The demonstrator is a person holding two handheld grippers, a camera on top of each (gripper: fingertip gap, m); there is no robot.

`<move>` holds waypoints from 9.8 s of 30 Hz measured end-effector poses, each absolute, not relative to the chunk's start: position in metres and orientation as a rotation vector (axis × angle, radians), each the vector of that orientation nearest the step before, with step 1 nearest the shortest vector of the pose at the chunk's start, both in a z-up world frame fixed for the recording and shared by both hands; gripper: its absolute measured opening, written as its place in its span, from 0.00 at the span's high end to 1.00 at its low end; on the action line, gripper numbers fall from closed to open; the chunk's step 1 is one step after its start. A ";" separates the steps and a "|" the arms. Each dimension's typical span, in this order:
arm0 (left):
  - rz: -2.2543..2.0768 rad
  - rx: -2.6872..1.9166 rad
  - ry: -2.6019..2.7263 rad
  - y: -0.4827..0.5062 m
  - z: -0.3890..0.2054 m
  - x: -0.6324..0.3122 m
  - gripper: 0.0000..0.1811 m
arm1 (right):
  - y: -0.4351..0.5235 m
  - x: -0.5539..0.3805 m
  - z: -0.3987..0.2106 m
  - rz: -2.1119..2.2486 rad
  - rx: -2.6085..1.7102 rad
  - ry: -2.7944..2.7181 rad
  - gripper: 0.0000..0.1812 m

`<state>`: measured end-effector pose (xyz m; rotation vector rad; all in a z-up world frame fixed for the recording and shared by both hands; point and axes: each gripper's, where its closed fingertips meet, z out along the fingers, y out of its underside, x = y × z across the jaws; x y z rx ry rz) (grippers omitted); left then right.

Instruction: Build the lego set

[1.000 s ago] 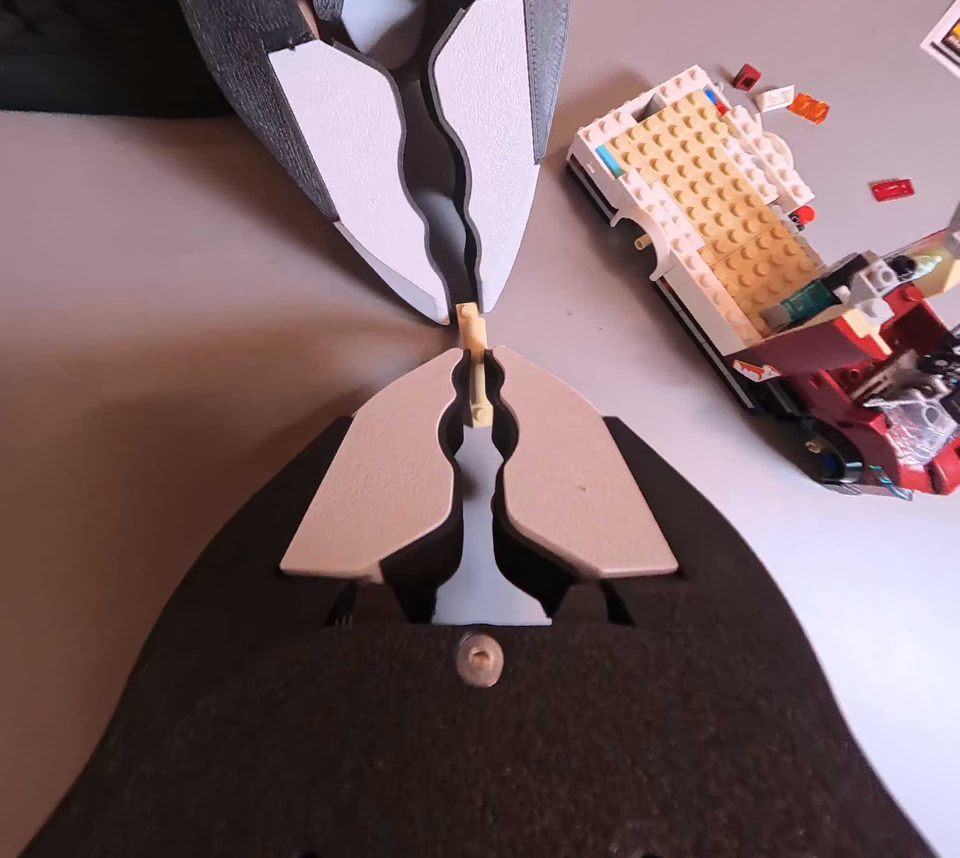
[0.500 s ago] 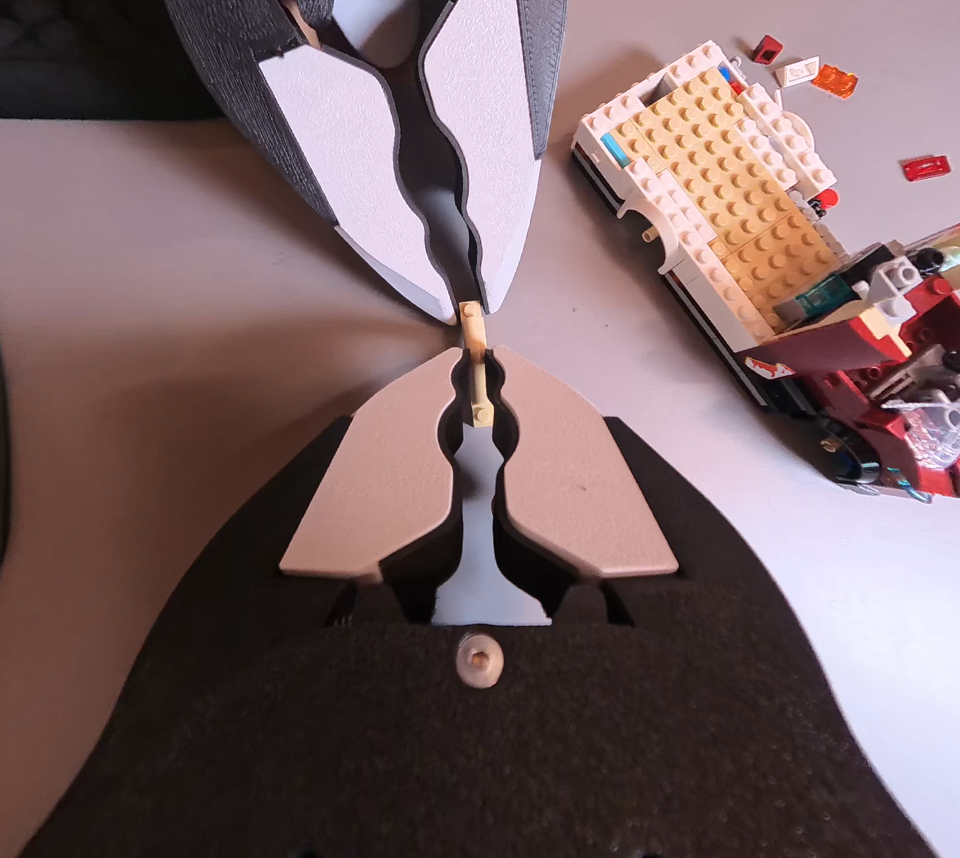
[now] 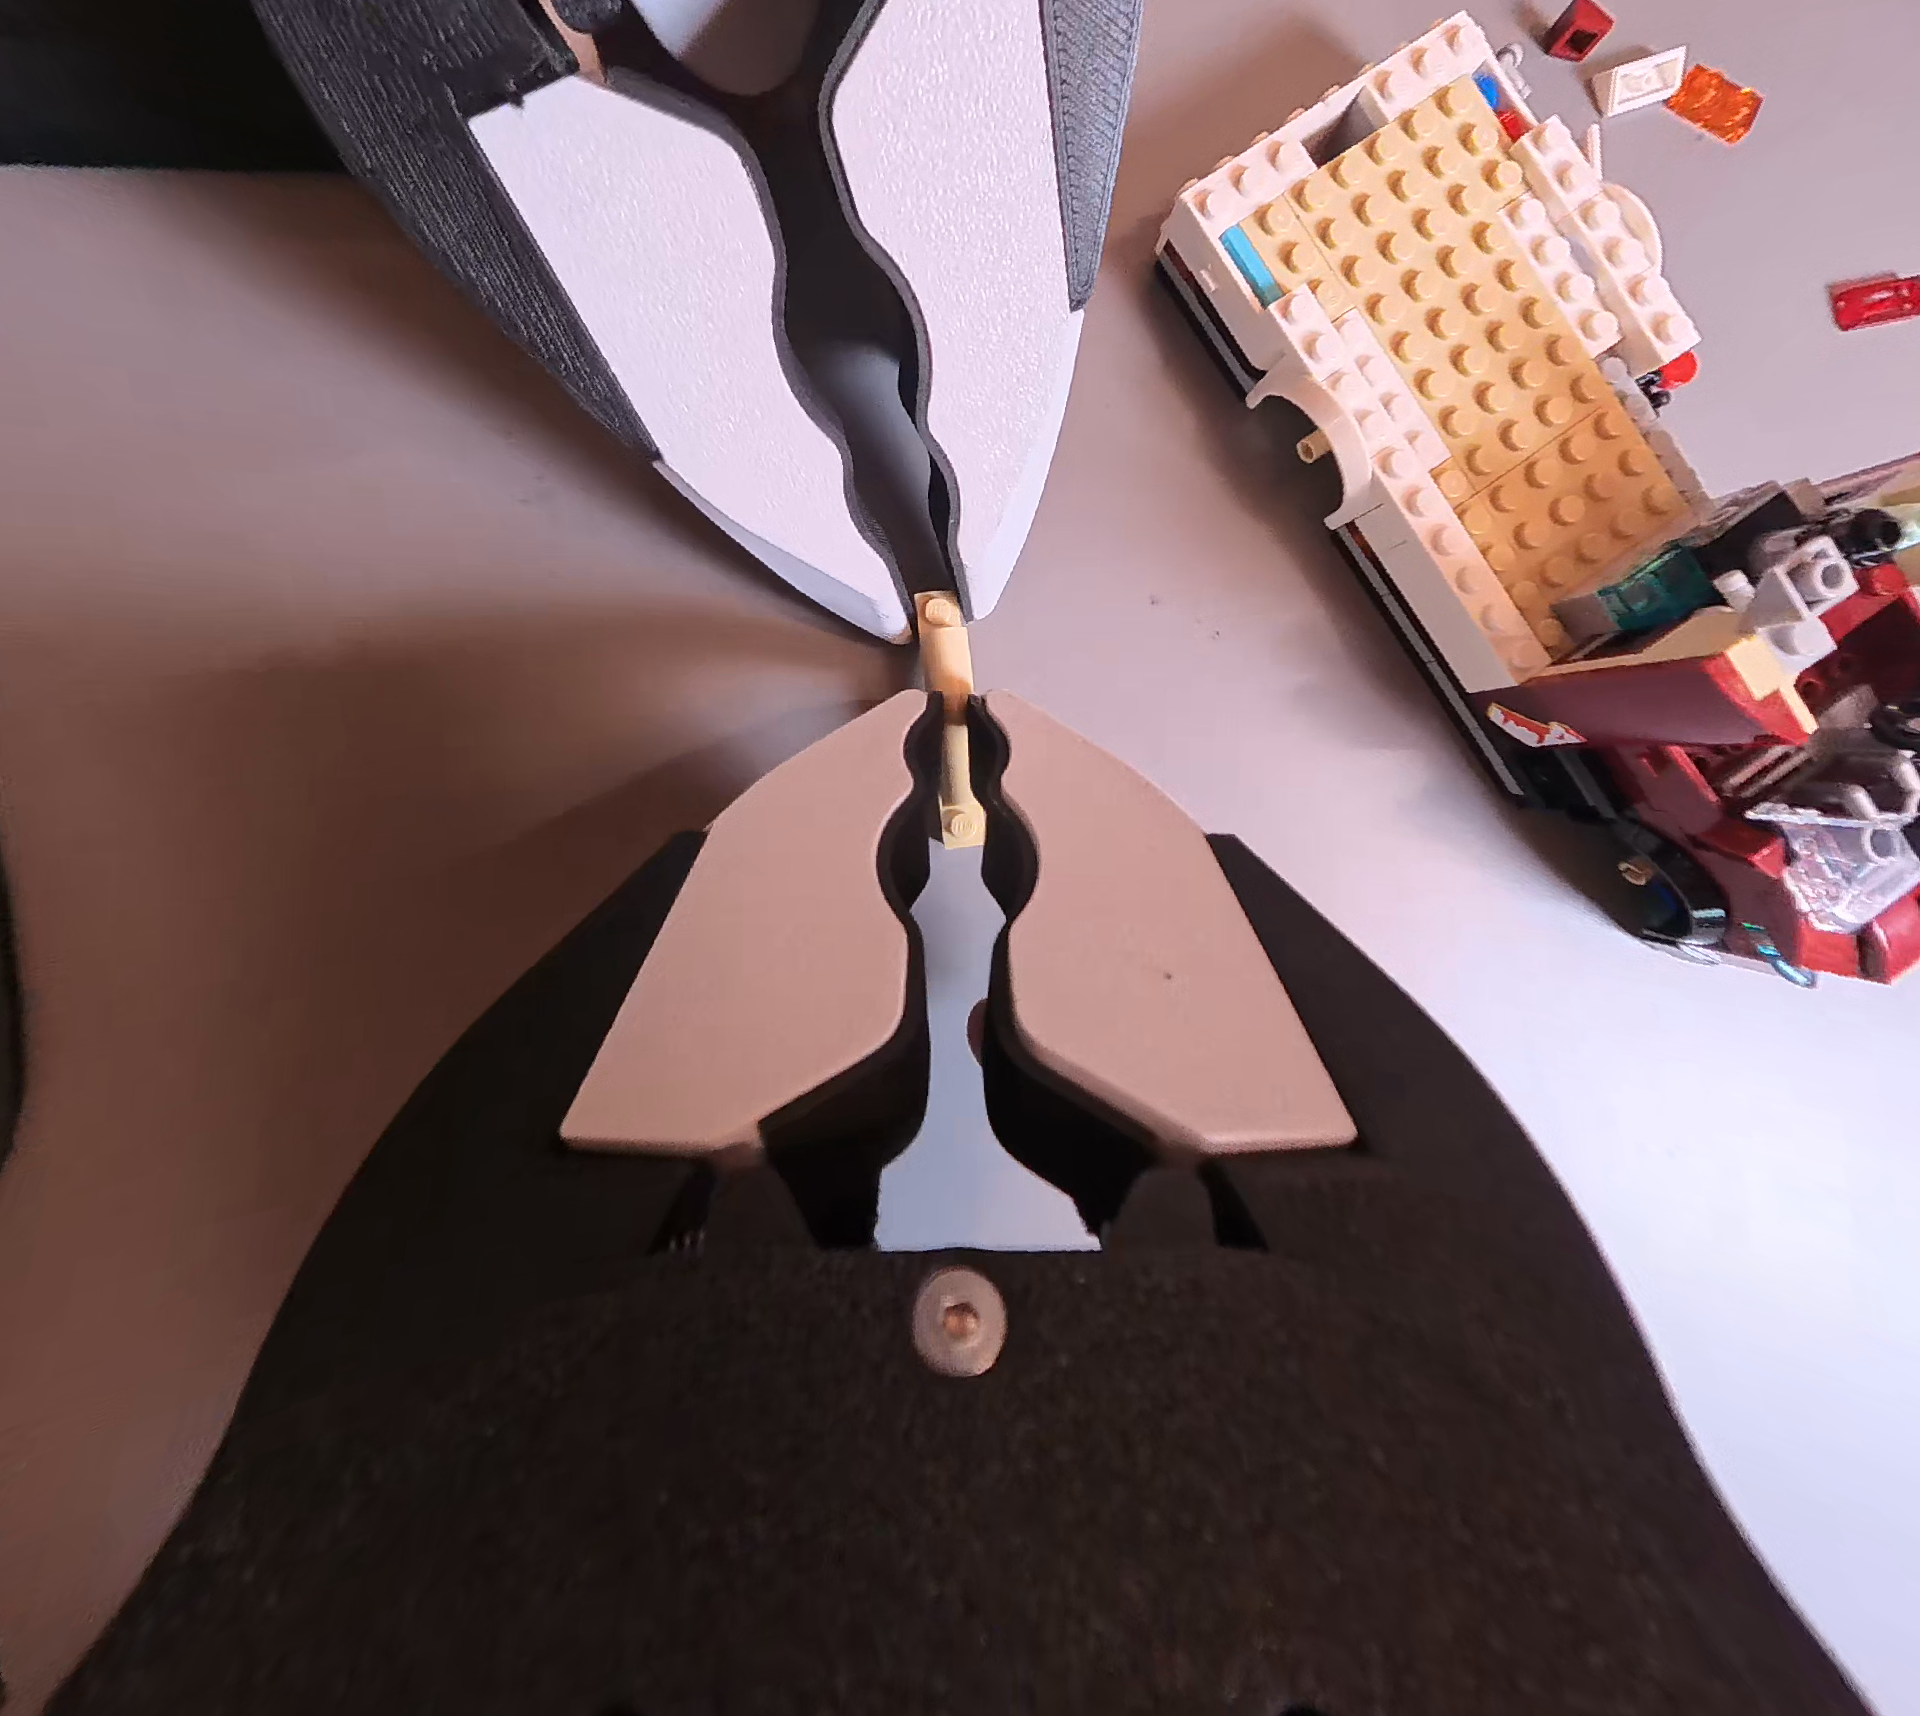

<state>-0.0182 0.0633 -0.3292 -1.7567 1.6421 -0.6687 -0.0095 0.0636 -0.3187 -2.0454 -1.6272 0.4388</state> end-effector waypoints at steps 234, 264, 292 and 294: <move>-0.726 -1.223 1.497 0.069 -0.233 -0.027 0.91 | 0.066 -0.004 -0.236 0.304 -1.491 -1.302 0.66; -1.167 -1.103 1.320 0.032 -0.204 -0.032 0.87 | 0.030 -0.022 -0.200 0.447 -1.182 -1.242 0.94; -1.040 -1.203 1.577 0.034 -0.250 -0.039 0.94 | 0.034 -0.031 -0.248 0.577 -1.446 -1.352 0.91; -1.040 -1.198 1.581 0.032 -0.250 -0.037 0.94 | 0.034 -0.032 -0.250 0.587 -1.464 -1.355 0.94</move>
